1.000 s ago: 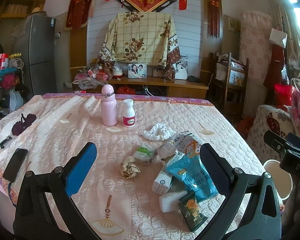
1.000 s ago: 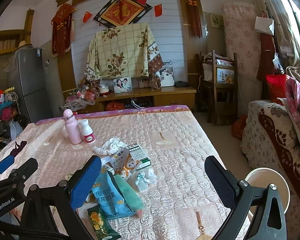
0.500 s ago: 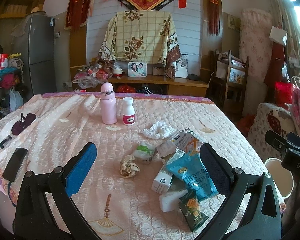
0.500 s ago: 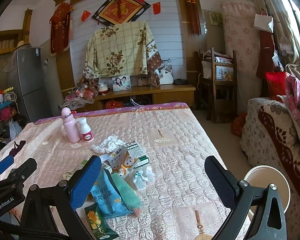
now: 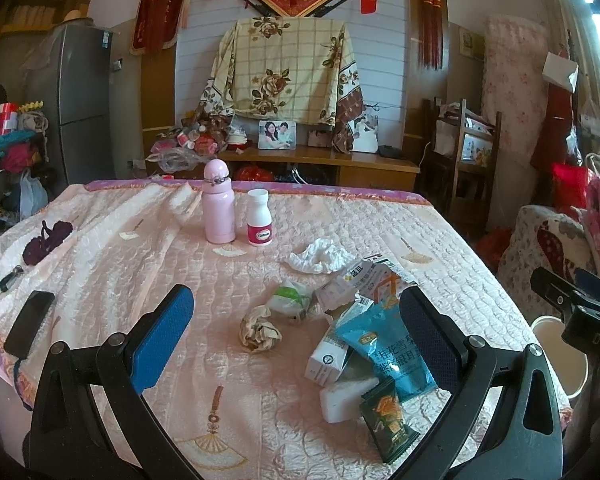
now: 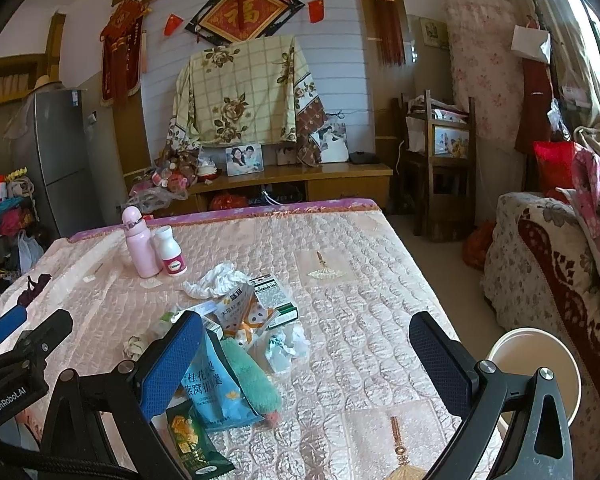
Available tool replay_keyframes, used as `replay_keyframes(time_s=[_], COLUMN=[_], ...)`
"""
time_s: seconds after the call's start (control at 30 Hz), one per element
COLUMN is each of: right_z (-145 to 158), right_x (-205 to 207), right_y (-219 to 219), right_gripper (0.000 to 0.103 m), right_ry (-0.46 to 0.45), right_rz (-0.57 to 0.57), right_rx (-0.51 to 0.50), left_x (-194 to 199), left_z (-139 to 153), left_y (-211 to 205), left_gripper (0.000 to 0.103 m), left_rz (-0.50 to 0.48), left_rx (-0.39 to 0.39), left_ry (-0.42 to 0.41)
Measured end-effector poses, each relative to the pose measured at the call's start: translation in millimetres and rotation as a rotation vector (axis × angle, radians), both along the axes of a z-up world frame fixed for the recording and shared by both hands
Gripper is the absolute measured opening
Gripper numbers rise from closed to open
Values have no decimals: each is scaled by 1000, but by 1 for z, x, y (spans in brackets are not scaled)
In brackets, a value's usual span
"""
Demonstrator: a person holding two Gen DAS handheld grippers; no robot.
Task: Collect trash
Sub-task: 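Move both tools forward toward the trash pile on the mattress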
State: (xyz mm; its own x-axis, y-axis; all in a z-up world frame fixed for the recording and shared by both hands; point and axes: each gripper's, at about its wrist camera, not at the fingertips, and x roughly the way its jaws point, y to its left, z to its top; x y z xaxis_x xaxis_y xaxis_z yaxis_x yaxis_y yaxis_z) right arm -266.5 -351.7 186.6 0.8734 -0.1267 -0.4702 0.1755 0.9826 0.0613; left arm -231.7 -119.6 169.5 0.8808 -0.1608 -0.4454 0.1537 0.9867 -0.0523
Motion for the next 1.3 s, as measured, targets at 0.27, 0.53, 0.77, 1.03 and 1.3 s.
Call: replay_keyframes(time_s=[0.27, 0.53, 0.77, 1.03, 1.3], right_z=[-7, -10, -15, -22, -27], right_x=[3, 6, 12, 17, 22], right_y=[-1, -3, -5, -4, -1], right_gripper=[102, 102, 102, 102, 102], right_ry=[18, 33, 55, 86, 111], right_rz=[6, 11, 26, 51, 69], right_rx=[20, 29, 49, 54, 49], left_x=[4, 8, 13, 20, 26], left_z=[-2, -2, -5, -11, -16], left_y=[-1, 3, 3, 7, 11], left_gripper=[102, 102, 102, 102, 102], left_rz=[4, 4, 5, 10, 17], left_rx=[-2, -3, -2, 1, -3], left_ry=[18, 29, 41, 62, 81])
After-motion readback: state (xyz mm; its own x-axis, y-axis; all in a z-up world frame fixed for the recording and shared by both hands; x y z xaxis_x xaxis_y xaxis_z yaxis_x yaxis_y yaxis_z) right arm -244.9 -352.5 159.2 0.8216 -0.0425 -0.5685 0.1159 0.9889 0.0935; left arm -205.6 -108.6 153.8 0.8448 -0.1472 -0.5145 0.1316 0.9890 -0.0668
